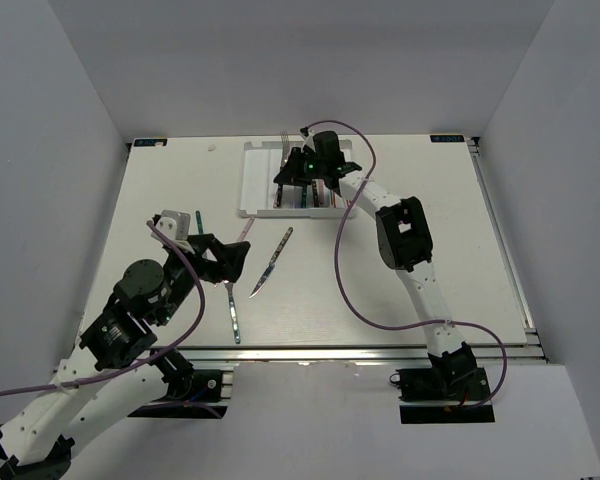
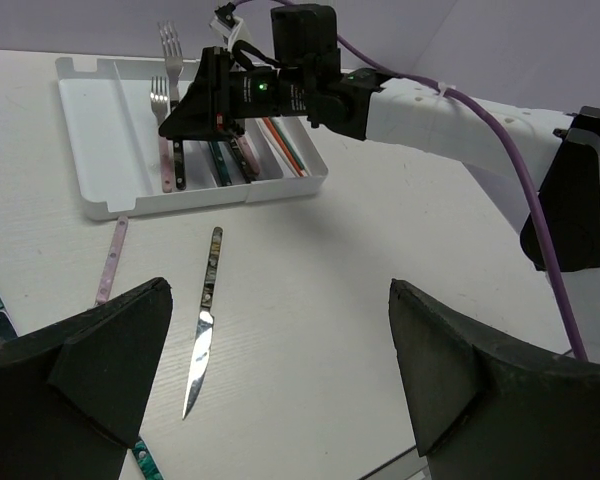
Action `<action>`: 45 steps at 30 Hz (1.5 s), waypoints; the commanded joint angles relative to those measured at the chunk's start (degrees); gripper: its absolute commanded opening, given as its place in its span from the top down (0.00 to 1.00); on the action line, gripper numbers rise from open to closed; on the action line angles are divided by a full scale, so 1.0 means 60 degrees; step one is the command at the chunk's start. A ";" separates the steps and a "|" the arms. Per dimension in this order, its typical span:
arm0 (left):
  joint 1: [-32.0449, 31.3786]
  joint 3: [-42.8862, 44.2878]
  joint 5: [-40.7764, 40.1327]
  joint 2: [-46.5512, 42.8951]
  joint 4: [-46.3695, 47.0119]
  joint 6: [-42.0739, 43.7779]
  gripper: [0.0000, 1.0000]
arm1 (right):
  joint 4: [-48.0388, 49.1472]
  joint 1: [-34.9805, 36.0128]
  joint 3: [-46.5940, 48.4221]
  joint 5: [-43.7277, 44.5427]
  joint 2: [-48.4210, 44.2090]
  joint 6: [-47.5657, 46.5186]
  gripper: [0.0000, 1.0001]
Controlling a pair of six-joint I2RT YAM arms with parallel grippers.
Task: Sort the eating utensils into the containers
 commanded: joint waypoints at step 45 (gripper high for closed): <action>0.0043 0.0022 -0.2559 0.5117 -0.4116 -0.6452 0.02 | -0.0306 0.0525 -1.0296 0.3879 -1.0742 -0.2154 0.11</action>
